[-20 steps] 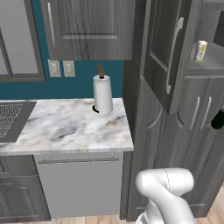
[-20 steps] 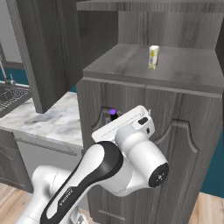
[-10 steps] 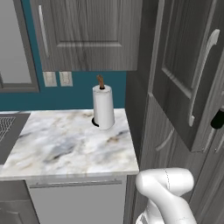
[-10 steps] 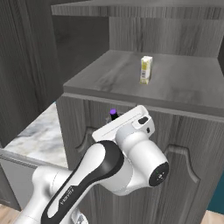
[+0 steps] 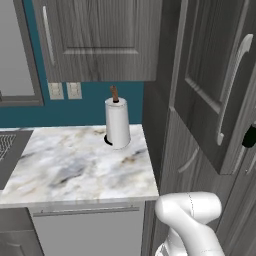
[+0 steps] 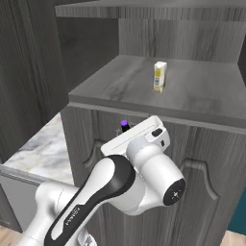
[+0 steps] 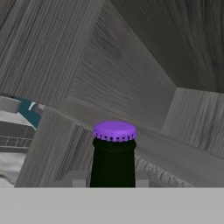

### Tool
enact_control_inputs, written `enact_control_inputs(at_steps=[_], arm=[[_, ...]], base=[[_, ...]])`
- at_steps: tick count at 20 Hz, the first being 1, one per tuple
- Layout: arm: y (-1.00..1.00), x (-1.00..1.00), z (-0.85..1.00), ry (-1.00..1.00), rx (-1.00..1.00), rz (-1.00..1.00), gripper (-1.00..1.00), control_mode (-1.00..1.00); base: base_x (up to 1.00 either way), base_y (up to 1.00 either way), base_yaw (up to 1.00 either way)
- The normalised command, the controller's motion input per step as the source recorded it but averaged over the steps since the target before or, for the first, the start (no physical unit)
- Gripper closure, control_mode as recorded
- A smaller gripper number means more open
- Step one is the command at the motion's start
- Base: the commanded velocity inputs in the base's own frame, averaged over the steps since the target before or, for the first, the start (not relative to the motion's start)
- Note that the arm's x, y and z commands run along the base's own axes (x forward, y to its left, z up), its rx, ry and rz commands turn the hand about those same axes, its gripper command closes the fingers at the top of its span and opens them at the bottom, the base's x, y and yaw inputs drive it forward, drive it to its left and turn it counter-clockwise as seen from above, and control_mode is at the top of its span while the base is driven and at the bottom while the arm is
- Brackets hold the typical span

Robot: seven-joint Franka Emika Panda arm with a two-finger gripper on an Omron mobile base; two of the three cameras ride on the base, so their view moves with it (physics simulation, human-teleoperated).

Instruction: Pick the beer, boxed drink from the counter and place them in the open cabinet.

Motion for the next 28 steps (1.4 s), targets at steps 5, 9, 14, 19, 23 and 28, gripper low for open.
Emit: enact_control_inputs(at_steps=[5,9,14,19,23,28], arm=[[0.00,0.00,0.00,0.00,0.00,0.00,1.00,1.00],[0.00,0.00,0.00,0.00,0.00,0.00,1.00,1.00],[0.00,0.00,0.00,0.00,0.00,0.00,1.00,1.00],[0.00,0.00,0.00,0.00,0.00,0.00,1.00,1.00],[0.00,0.00,0.00,0.00,0.00,0.00,1.00,1.00],[0.00,0.00,0.04,0.00,0.00,0.00,1.00,-1.00]], base=[[0.28,0.00,0.00],[0.12,0.00,0.00],[0.01,0.00,0.03],[0.00,0.00,0.01],[0.00,0.00,0.01],[0.00,0.00,0.00]])
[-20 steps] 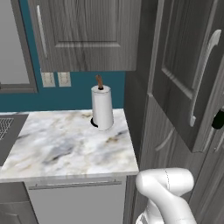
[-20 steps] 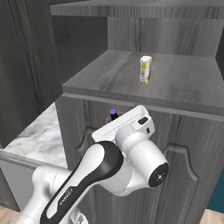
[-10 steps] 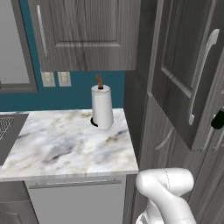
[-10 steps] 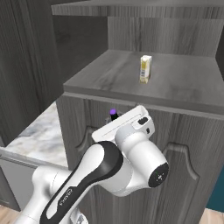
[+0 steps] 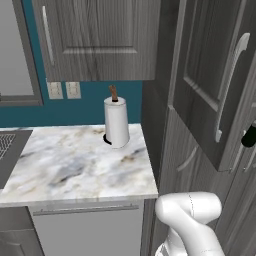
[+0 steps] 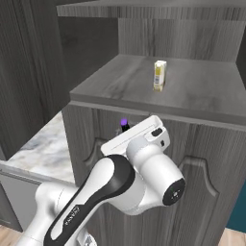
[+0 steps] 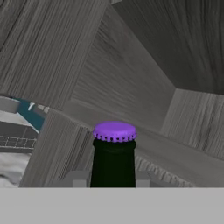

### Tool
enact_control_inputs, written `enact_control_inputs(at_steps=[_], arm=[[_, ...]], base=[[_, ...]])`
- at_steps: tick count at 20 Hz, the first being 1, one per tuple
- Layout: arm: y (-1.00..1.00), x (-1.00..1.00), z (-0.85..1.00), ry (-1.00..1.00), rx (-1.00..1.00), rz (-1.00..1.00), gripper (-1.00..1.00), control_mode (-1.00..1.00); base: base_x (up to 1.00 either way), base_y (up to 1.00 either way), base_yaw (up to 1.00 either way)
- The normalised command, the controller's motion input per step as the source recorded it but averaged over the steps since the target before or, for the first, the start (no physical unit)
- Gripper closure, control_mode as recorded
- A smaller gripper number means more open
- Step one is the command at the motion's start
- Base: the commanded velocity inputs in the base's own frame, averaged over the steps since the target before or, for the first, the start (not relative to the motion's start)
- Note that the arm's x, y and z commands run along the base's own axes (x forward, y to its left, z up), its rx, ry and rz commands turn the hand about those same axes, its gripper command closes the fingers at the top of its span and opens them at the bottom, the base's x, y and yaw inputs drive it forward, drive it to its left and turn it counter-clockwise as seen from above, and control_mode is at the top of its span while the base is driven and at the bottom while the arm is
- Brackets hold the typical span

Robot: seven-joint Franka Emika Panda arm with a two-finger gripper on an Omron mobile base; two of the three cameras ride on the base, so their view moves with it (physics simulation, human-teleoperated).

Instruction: Pick the beer, boxed drink from the counter and place them in the open cabinet.

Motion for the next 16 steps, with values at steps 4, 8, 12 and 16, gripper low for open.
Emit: enact_control_inputs(at_steps=[4,8,12,16], arm=[[0.00,0.00,0.25,0.00,0.00,0.00,1.00,-1.00],[-0.02,0.00,0.32,0.00,0.00,-0.02,1.00,-1.00],[-0.08,0.00,0.31,0.00,0.00,-0.02,1.00,-1.00],[-0.08,0.00,0.15,0.00,0.00,-0.07,1.00,-1.00]], base=[[0.00,0.00,0.00],[0.00,0.00,0.00],[0.00,0.00,0.00],[0.00,0.00,0.00]])
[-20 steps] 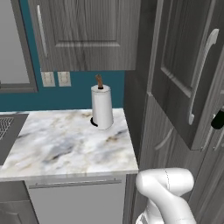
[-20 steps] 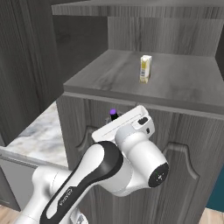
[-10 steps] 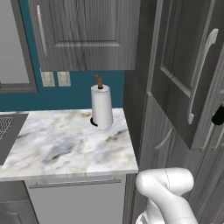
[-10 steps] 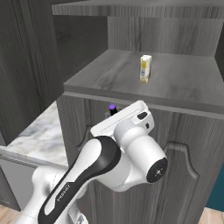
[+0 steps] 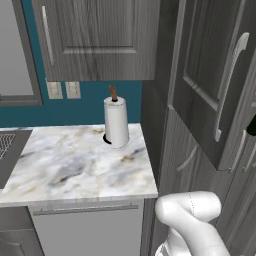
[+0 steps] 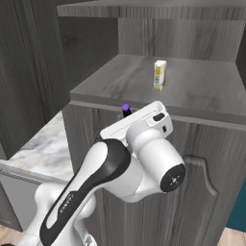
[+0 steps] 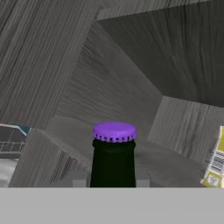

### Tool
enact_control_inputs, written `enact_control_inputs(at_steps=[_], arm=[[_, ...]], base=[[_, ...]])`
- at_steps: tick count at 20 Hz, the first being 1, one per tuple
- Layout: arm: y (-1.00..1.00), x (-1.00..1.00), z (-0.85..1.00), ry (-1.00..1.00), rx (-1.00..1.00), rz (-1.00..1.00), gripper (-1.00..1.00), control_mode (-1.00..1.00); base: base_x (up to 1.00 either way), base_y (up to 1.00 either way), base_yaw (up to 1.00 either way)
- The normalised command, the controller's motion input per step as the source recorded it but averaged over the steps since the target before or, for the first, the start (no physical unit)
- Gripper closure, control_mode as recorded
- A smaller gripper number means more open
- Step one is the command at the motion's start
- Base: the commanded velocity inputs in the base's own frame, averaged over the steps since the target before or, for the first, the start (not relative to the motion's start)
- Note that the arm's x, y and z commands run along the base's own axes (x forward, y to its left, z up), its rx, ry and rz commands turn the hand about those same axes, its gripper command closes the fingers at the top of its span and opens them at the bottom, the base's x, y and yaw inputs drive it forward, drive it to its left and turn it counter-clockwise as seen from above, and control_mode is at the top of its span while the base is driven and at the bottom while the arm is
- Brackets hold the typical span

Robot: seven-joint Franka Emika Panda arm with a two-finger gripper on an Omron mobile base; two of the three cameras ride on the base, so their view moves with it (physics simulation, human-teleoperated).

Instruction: Pick the beer, boxed drink from the counter and place them in the open cabinet.

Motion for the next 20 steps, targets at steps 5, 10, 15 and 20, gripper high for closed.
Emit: enact_control_inputs(at_steps=[5,10,15,20], arm=[[-0.32,0.00,0.17,0.01,0.05,-0.12,1.00,-1.00],[-0.44,0.00,0.16,0.00,0.14,-0.16,1.00,-1.00],[-0.30,0.01,0.31,-0.03,0.16,-0.15,1.00,-1.00],[-0.11,0.03,0.35,0.00,0.10,-0.08,1.00,-1.00]], base=[[0.00,0.00,0.00],[0.00,0.00,0.00],[0.00,0.00,0.00],[0.00,0.00,0.00]])
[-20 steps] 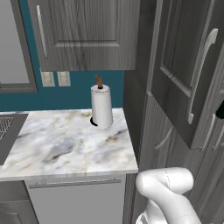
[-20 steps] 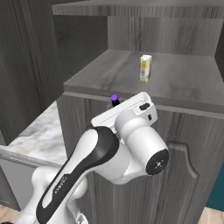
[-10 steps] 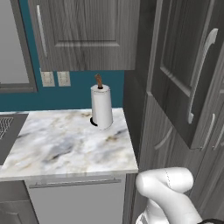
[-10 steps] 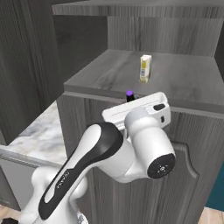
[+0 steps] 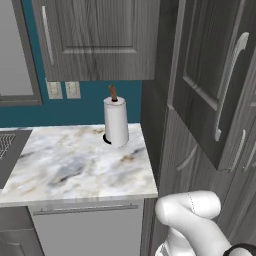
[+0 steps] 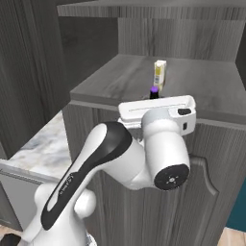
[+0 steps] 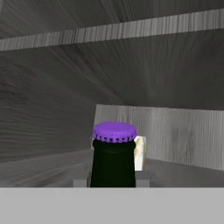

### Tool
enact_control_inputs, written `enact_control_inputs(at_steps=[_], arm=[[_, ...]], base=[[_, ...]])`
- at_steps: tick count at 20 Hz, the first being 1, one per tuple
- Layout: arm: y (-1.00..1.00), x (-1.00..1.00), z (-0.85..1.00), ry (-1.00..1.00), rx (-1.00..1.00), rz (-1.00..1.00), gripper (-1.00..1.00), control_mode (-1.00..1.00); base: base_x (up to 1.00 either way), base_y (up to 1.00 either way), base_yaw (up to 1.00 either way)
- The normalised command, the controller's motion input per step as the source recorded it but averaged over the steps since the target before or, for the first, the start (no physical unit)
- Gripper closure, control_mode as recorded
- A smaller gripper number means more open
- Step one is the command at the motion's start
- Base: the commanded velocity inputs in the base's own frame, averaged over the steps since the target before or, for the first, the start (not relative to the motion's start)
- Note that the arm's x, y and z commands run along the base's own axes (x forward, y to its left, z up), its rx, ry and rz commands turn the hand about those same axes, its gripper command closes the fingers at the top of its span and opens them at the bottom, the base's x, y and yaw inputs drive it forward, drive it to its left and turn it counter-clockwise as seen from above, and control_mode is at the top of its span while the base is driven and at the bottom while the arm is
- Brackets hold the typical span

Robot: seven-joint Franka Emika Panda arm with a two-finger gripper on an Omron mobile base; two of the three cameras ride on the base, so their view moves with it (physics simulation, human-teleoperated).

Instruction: Pick the beer, boxed drink from the counter and place them in the open cabinet.

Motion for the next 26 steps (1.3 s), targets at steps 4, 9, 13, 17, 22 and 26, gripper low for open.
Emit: enact_control_inputs(at_steps=[4,9,13,17,22,26], arm=[[-0.01,0.16,0.09,0.00,0.02,-0.02,1.00,-1.00],[0.00,0.26,0.00,0.00,0.00,0.00,1.00,-1.00],[-0.03,0.33,0.00,0.00,0.02,0.00,1.00,-1.00],[-0.01,0.14,0.15,0.00,0.01,0.00,1.00,-1.00],[0.00,0.08,0.10,0.00,0.01,0.00,1.00,-1.00],[0.02,0.07,0.01,0.00,0.01,0.00,1.00,-1.00]], base=[[0.00,0.00,0.00],[0.00,0.00,0.00],[0.00,0.00,0.00],[0.00,0.00,0.00],[0.00,0.00,0.00],[0.00,0.00,0.00]])
